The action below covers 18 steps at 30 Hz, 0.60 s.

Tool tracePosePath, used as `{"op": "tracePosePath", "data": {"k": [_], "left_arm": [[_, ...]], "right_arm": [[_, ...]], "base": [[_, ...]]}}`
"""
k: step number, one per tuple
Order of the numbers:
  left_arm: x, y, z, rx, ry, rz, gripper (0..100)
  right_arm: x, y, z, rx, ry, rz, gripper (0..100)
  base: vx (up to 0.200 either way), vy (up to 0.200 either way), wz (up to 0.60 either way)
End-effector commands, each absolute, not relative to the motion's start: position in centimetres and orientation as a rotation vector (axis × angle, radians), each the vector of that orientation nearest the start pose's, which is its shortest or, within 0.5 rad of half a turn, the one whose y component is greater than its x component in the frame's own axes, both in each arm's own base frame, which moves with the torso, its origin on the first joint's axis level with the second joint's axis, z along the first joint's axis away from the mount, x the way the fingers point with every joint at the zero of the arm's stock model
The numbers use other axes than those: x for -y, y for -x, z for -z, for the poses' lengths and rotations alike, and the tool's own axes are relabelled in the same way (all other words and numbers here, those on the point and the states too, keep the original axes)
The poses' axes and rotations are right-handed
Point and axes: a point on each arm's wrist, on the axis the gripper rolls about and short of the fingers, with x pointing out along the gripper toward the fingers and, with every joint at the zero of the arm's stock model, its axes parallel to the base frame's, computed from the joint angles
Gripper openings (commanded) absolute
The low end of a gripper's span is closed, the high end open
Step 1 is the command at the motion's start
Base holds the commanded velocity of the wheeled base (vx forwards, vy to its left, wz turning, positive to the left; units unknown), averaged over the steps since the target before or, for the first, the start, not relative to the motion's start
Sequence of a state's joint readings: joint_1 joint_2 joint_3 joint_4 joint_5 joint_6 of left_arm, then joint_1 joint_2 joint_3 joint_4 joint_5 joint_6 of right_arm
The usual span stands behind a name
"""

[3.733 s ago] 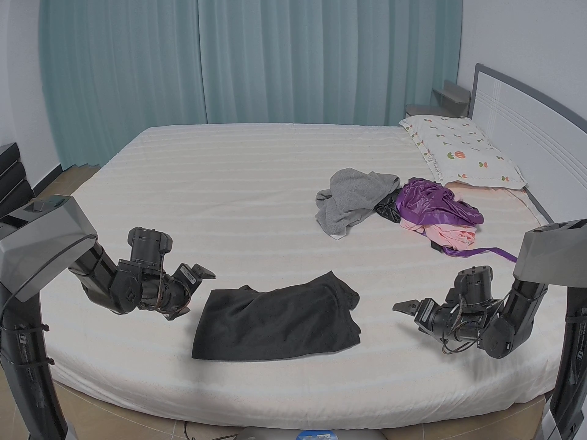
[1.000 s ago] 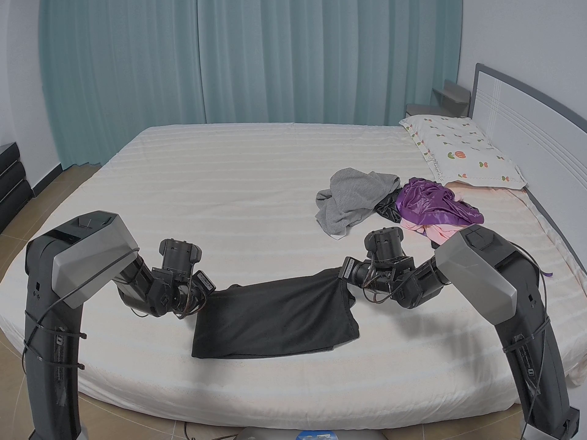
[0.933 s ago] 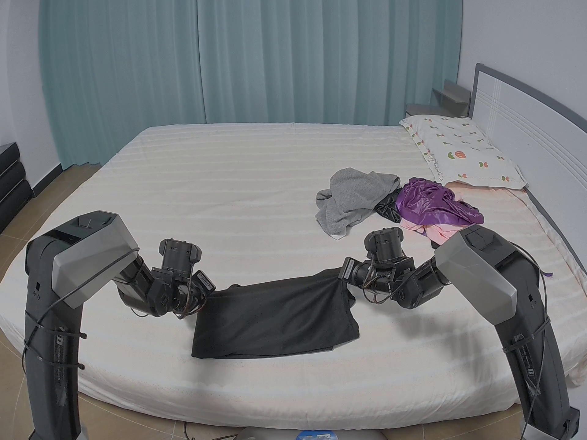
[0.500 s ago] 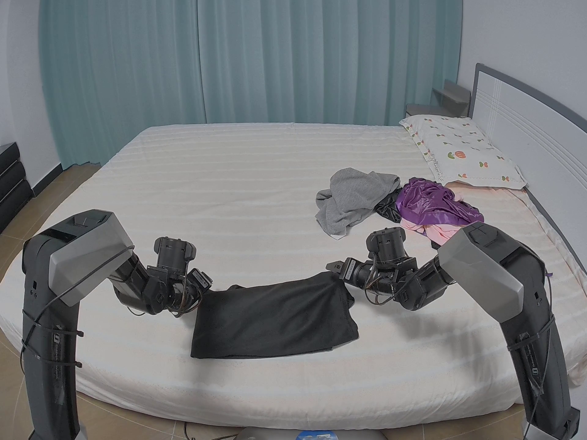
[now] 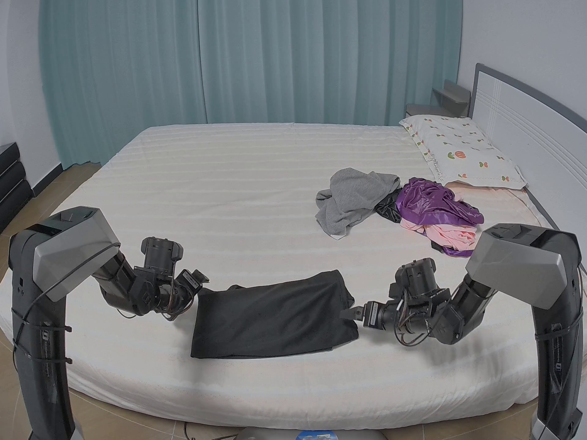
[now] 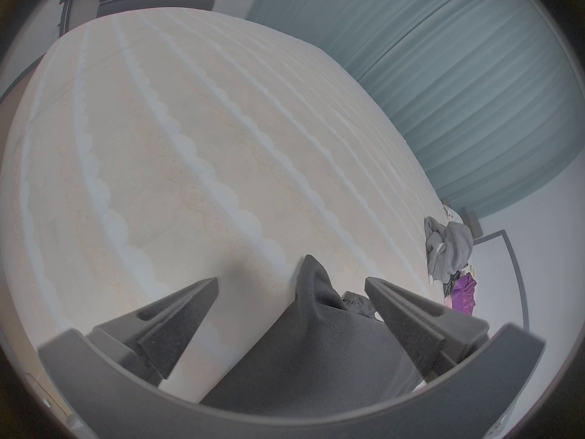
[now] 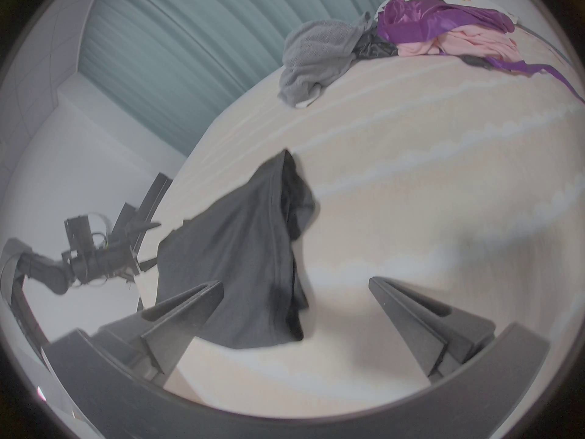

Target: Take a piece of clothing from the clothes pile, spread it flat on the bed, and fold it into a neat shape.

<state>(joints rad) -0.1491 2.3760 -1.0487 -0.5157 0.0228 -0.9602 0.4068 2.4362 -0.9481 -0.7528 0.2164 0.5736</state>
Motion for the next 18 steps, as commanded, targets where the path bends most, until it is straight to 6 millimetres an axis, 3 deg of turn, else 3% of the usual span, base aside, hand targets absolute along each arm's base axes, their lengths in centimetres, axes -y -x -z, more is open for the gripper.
{"op": "tracePosePath", "data": {"k": [1,11,18], "left_arm": [[4.4,-38.4,0.8,-0.742,0.885,-0.272,100],[4.5,-38.2,0.9,-0.72,0.892,-0.262,100],[4.5,-38.2,0.9,-0.72,0.892,-0.262,100]], "right_arm": [[-15.8,-33.4,3.1,-0.888,-0.419,-0.465,100],[-16.8,-35.4,3.4,-0.855,-0.403,-0.491,100],[-17.7,-36.2,3.4,-0.927,-0.36,-0.488,100]], "base": [[0.0,0.0,0.0],[0.0,0.0,0.0],[0.0,0.0,0.0]]}}
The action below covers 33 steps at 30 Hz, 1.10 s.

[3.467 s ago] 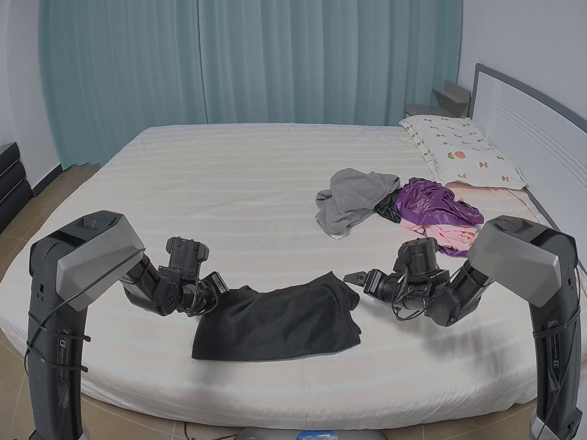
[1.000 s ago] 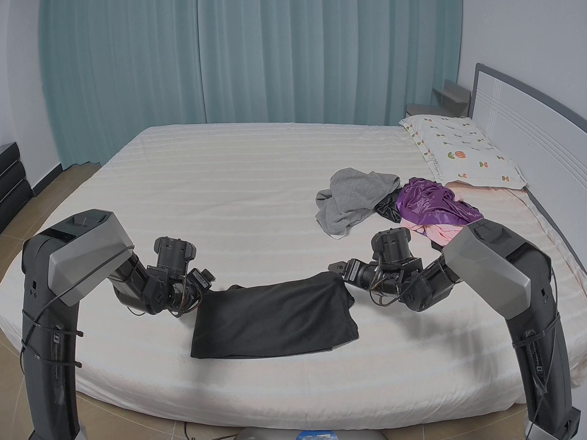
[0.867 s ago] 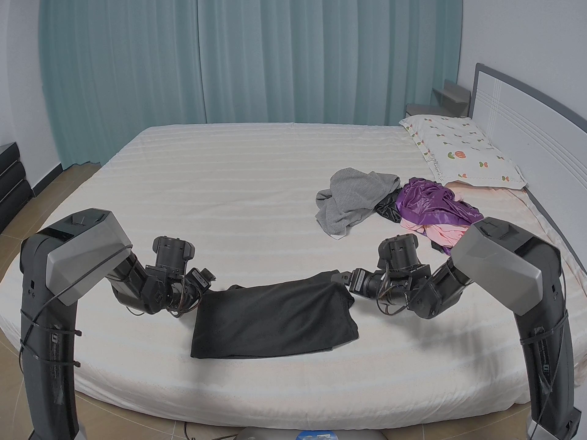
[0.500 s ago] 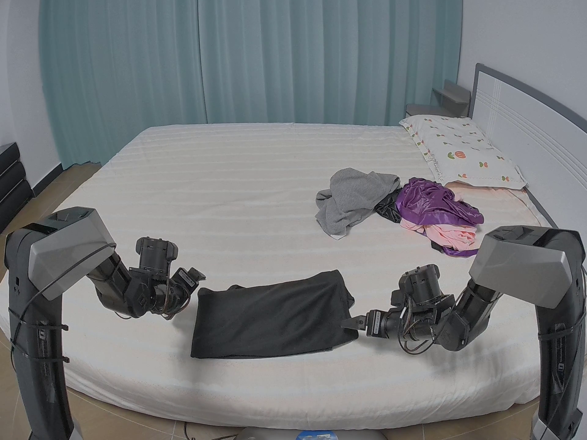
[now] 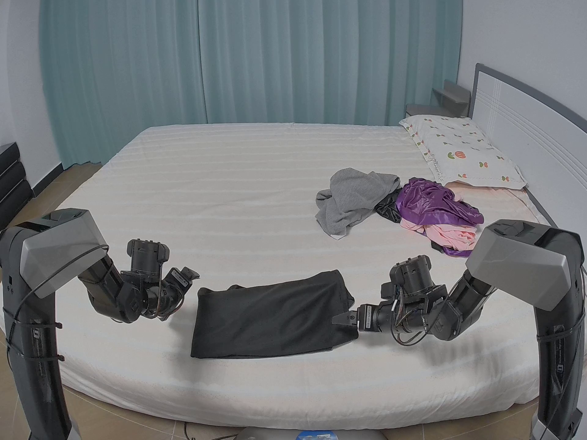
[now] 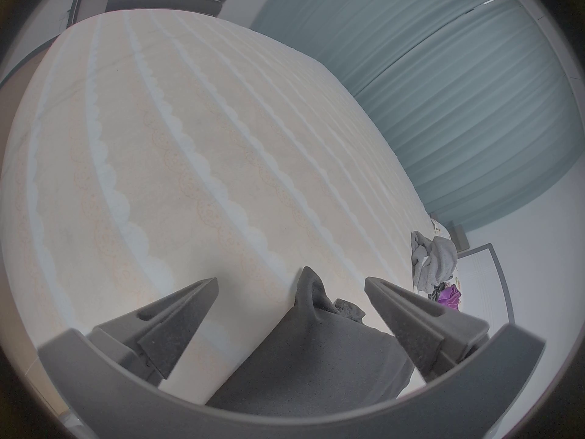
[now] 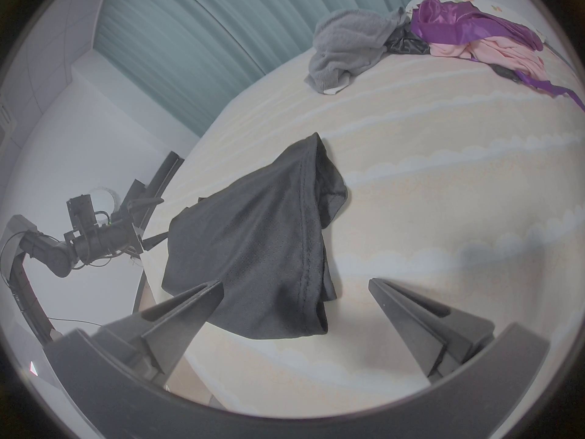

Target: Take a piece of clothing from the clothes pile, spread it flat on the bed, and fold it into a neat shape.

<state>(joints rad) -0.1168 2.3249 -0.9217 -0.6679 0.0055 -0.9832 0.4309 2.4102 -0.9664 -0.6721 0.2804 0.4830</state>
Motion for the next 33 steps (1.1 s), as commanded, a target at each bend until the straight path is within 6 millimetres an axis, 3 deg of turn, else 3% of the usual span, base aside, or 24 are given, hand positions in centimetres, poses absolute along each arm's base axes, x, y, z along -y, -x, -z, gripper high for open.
{"op": "tracePosePath", "data": {"k": [1,5,6,14,22,33], "left_arm": [[4.5,-38.2,0.9,-0.721,0.891,-0.26,100],[4.5,-38.3,0.9,-0.72,0.89,-0.259,100],[4.5,-38.3,0.9,-0.72,0.89,-0.259,100],[4.5,-38.3,0.9,-0.719,0.891,-0.26,100],[4.5,-38.3,0.9,-0.719,0.891,-0.26,100],[4.5,-38.2,1.0,-0.722,0.889,-0.261,100]], "right_arm": [[-17.7,-36.2,3.5,-0.933,-0.357,-0.489,100],[-18.5,-36.2,4.2,-0.953,-0.337,-0.507,100],[-18.9,-36.2,4.5,-0.954,-0.325,-0.506,0],[-19.0,-36.2,5.0,-0.96,-0.268,-0.485,0],[-18.3,-35.3,3.1,-0.951,-0.278,-0.491,0],[-17.7,-34.1,2.7,-0.982,-0.272,-0.484,0]], "base": [[0.0,0.0,0.0],[0.0,0.0,0.0],[0.0,0.0,0.0],[0.0,0.0,0.0],[0.0,0.0,0.0],[0.0,0.0,0.0]]}}
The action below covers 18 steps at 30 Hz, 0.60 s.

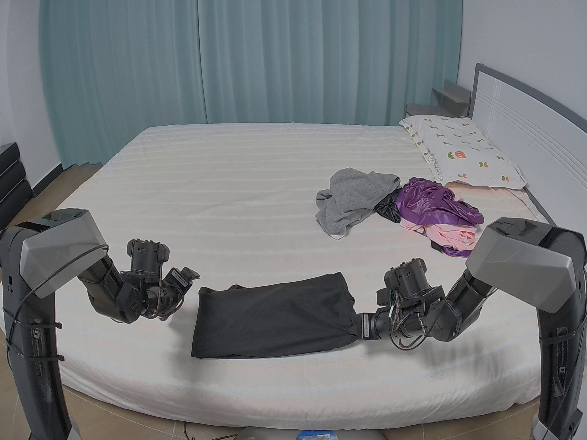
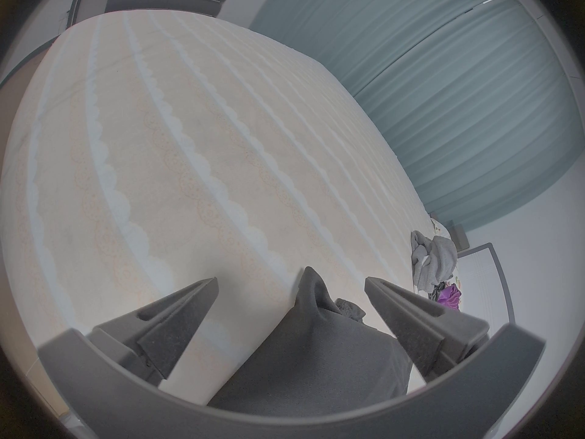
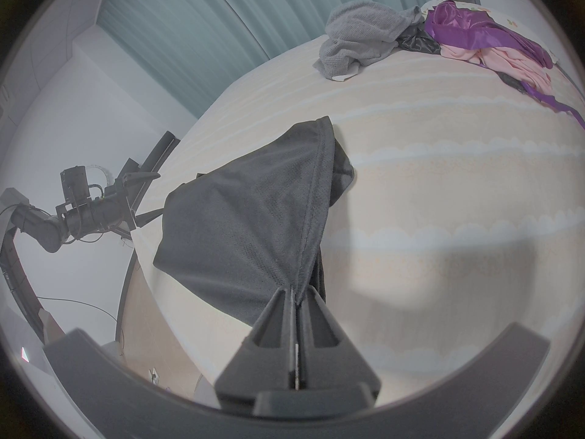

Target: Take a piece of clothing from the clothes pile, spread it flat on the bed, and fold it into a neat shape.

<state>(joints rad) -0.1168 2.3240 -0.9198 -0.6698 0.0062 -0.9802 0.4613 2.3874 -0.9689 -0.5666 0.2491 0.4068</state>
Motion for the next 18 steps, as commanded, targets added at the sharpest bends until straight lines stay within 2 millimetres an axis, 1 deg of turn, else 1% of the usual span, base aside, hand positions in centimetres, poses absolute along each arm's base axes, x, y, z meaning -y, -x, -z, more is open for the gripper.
{"op": "tracePosePath", "data": {"k": [1,5,6,11,13,15,18], "left_arm": [[4.5,-38.2,1.0,-0.721,0.888,-0.263,100],[4.5,-38.2,1.0,-0.722,0.889,-0.261,100],[4.5,-38.2,1.0,-0.722,0.889,-0.261,100],[4.5,-38.2,1.0,-0.721,0.888,-0.263,100],[4.5,-38.2,1.0,-0.721,0.888,-0.263,100],[4.5,-38.2,1.0,-0.722,0.886,-0.261,100],[4.6,-38.0,1.1,-0.727,0.885,-0.262,100]], "right_arm": [[-17.7,-34.1,2.7,-0.988,-0.271,-0.482,0],[-17.5,-33.7,2.8,-1.037,-0.252,-0.474,0],[-17.5,-33.7,2.7,-1.062,-0.249,-0.474,100],[-18.0,-35.1,2.7,-1.017,-0.271,-0.479,100],[-17.7,-36.0,2.1,-0.987,-0.304,-0.466,100],[-17.9,-36.8,1.5,-0.964,-0.356,-0.448,100],[-18.3,-38.9,0.4,-0.893,-0.454,-0.422,100]], "base": [[0.0,0.0,0.0],[0.0,0.0,0.0],[0.0,0.0,0.0],[0.0,0.0,0.0],[0.0,0.0,0.0],[0.0,0.0,0.0],[0.0,0.0,0.0]]}}
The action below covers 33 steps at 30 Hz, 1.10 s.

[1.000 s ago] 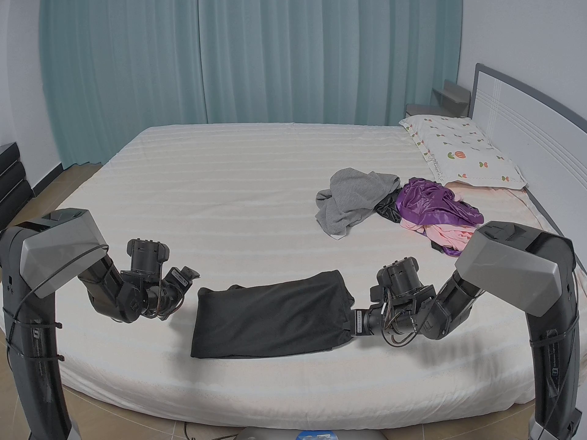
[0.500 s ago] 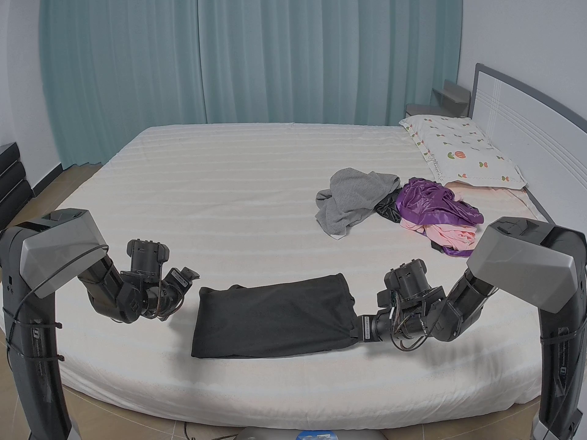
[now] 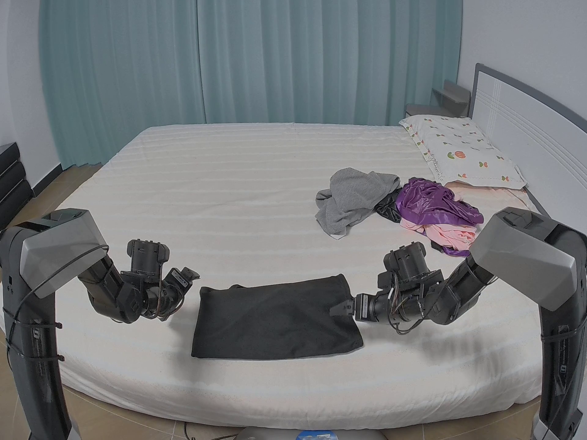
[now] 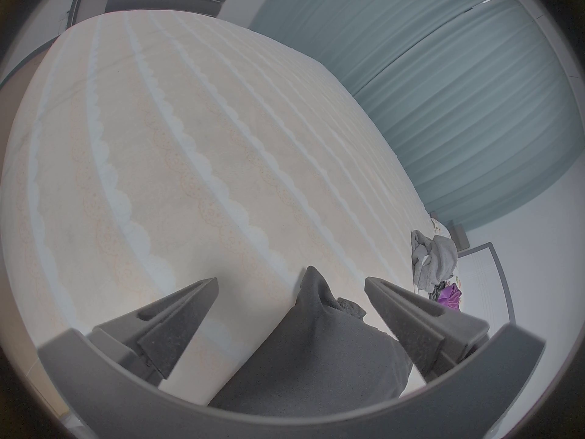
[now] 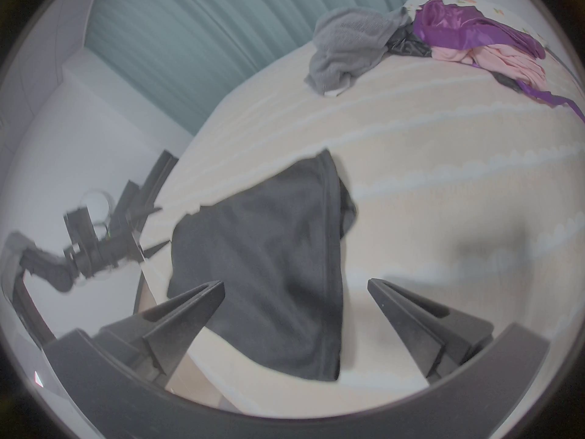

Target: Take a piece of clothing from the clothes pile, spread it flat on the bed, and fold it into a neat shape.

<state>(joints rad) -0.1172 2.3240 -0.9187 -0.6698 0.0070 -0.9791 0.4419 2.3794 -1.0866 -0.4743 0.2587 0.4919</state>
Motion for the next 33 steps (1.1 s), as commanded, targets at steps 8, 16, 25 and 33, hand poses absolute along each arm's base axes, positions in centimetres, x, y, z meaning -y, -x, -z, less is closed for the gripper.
{"op": "tracePosePath", "data": {"k": [8,16,25,33], "left_arm": [[4.6,-38.0,1.1,-0.73,0.882,-0.261,100],[4.7,-37.9,1.2,-0.735,0.879,-0.258,100],[4.8,-37.9,1.2,-0.736,0.879,-0.257,100],[4.8,-37.8,1.3,-0.735,0.871,-0.266,100]], "right_arm": [[-19.2,-42.7,3.0,-0.829,-0.473,-0.359,100],[-20.6,-45.6,4.6,-0.807,-0.461,-0.287,100],[-21.8,-46.4,5.0,-0.789,-0.499,-0.262,0],[-21.0,-47.1,4.5,-0.75,-0.535,-0.204,0]], "base": [[0.0,0.0,0.0],[0.0,0.0,0.0],[0.0,0.0,0.0],[0.0,0.0,0.0]]}}
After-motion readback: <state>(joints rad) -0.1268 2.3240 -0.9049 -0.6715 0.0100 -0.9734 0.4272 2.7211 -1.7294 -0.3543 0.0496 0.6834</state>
